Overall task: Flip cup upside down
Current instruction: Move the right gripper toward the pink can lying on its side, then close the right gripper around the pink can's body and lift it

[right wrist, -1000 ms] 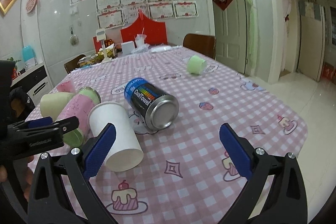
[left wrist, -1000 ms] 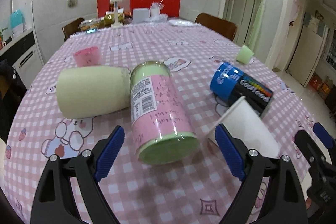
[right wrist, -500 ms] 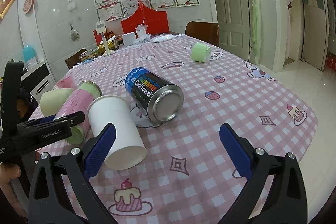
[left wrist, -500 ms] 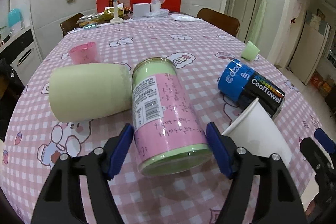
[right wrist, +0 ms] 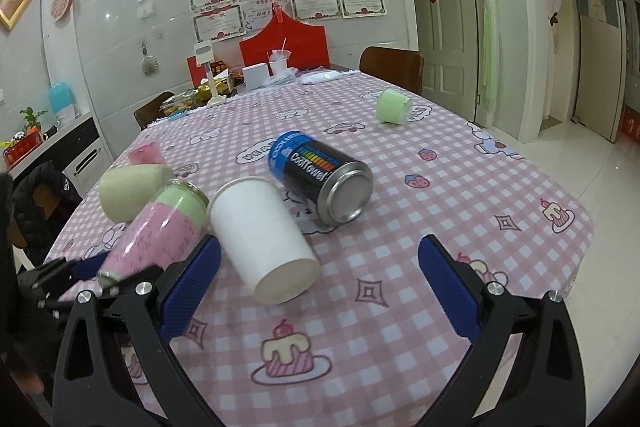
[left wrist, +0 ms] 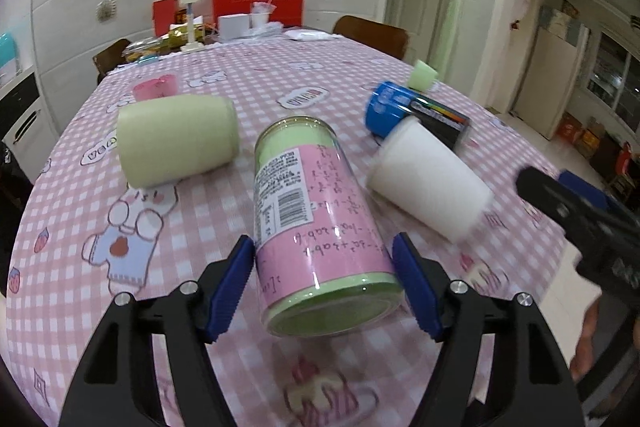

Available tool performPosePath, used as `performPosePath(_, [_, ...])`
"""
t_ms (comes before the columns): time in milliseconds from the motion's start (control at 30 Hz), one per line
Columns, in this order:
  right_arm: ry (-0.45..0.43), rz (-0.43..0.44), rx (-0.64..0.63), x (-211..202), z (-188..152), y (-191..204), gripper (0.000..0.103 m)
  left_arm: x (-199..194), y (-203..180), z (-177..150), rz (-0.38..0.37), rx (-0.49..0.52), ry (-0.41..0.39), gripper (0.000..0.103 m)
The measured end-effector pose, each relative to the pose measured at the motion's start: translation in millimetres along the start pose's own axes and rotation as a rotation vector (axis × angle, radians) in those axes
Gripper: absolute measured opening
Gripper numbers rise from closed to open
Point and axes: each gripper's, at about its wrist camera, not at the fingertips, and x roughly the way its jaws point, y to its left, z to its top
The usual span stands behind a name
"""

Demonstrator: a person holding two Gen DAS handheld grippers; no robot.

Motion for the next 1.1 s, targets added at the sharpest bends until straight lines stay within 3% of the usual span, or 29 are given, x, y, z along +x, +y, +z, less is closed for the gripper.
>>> performPosePath(267, [0.023,0.019,0.019,-10.9,-2.4,18.8,0.095,-25.7,-4.7,-21.9,-0.063,0.055,-0.009,0.071])
performPosePath(467, [0.082,0.082,0.065,-6.7,-1.1,25.5,0.095,-31.4,-4.1,-32.8,-0.082,0.073,-0.009,0.071])
performPosePath(700, [0.193,0.161,0.174,7.1,0.8,31.6,0.095,-31.6,3.3,-33.1,-0.110,0.043,-0.013,0.071])
performPosePath(1100, [0.263,0.241,0.211,16.5,3.4,52.7,0.095,-65.0,38.5,-22.6,-0.162,-0.060,-0.124,0.075])
